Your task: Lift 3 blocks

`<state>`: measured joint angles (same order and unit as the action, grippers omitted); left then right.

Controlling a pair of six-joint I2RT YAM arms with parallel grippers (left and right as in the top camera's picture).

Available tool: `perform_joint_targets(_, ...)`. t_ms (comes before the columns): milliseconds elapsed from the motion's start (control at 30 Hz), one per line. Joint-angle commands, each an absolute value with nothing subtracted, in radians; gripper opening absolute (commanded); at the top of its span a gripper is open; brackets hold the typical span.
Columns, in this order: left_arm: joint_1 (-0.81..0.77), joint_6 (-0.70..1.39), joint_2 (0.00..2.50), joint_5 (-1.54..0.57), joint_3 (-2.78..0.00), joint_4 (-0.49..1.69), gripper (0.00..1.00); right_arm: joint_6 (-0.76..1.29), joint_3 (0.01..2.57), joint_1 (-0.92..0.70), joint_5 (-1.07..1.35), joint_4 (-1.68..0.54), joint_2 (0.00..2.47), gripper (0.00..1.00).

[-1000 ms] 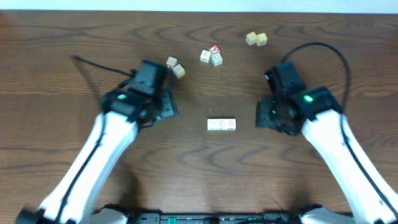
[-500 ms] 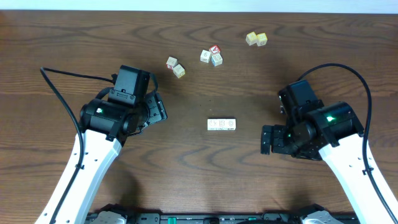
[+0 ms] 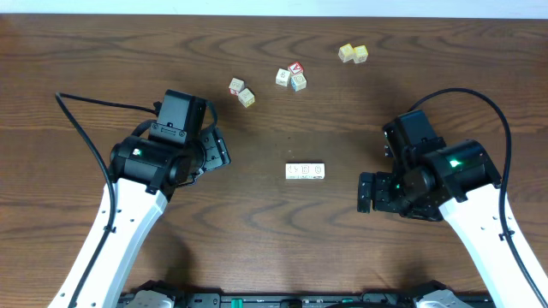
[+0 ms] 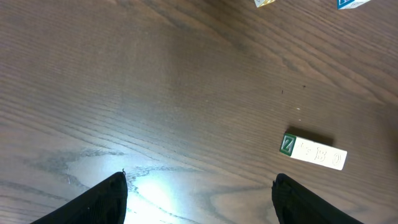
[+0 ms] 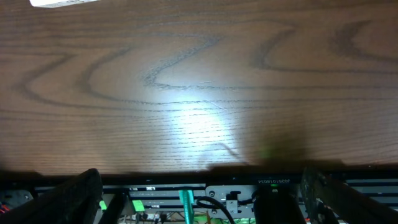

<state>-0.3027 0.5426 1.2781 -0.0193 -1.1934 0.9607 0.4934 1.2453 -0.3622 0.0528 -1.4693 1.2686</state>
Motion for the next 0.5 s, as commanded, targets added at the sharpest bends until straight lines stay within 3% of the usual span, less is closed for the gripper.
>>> perform_joint_targets(0, -0.299, 0.536, 1.279, -0.007, -1.216, 0.962, 0.75, 0.5, 1.25, -0.355, 0.057, -1.471, 1.263, 0.99)
perform_joint_targets(200, -0.299, 0.536, 1.279, -0.007, -1.216, 0.961, 0.75, 0.492, 1.25, -0.355, 0.025, -1.467, 1.263, 0.99)
perform_joint_targets(467, -0.299, 0.536, 1.279, -0.007, -1.216, 0.961, 0.75, 0.373, 1.187, -0.309, -0.014, -1.248, 1.168, 0.99)
